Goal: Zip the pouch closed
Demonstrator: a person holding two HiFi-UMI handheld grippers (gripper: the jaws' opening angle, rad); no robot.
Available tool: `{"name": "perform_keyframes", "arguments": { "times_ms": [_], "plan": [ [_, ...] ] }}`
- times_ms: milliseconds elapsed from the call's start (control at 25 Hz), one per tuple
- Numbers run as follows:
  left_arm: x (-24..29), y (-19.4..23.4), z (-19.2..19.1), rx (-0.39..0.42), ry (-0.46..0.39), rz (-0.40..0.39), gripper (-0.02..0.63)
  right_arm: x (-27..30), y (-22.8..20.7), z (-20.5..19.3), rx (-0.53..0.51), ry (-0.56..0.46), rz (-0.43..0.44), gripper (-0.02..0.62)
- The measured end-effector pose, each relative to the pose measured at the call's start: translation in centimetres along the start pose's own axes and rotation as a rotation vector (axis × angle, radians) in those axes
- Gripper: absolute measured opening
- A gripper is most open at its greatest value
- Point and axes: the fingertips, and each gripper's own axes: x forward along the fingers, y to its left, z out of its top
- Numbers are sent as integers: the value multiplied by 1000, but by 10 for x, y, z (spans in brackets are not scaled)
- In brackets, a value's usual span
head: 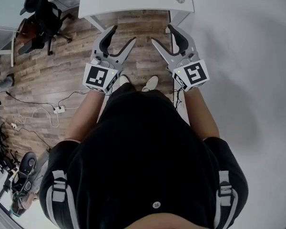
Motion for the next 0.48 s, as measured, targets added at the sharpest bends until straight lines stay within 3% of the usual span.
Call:
{"name": "perform_keyframes", "arguments": {
  "times_ms": [480],
  "plan": [
    [24,-22,-2,15,15,51,282,-12,-26,-7,-2,-7,61,284]
  ]
}}
